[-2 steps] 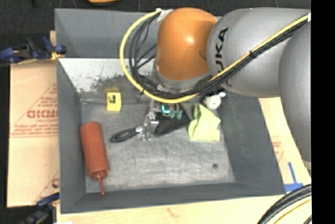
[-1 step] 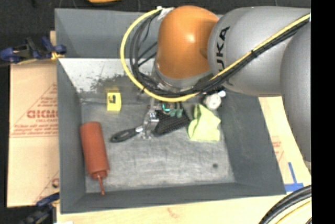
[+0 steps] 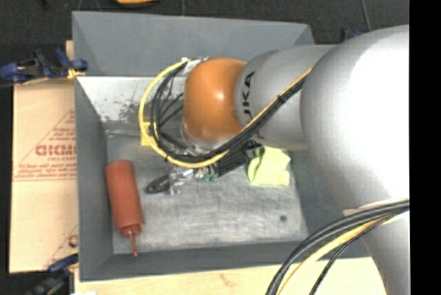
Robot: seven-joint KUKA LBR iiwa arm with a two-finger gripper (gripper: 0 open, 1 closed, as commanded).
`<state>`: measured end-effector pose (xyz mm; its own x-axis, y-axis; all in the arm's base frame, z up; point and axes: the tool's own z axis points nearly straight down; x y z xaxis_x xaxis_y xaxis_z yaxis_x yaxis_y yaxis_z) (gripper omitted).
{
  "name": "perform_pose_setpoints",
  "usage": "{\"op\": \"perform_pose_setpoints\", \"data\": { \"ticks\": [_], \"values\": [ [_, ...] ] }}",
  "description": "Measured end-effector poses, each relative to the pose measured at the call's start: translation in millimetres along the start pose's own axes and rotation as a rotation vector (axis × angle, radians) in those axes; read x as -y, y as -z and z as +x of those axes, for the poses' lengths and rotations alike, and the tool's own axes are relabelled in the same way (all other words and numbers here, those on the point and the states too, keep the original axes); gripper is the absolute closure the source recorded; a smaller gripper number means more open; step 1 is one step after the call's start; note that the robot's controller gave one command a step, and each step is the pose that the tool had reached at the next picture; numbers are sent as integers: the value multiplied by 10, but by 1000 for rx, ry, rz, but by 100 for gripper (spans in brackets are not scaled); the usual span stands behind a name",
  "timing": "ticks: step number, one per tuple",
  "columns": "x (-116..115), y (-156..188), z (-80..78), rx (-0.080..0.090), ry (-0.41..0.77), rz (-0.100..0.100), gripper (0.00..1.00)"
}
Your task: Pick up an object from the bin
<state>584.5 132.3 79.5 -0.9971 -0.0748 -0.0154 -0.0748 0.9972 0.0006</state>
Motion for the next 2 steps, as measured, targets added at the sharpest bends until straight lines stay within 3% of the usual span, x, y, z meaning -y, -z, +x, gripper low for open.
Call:
{"op": "perform_pose_setpoints", "data": {
  "ticks": [1,2],
  "values": [
    [0,0,0,0,-1,0,100],
    [28,391,3,-17,-16,0,100]
  ]
}}
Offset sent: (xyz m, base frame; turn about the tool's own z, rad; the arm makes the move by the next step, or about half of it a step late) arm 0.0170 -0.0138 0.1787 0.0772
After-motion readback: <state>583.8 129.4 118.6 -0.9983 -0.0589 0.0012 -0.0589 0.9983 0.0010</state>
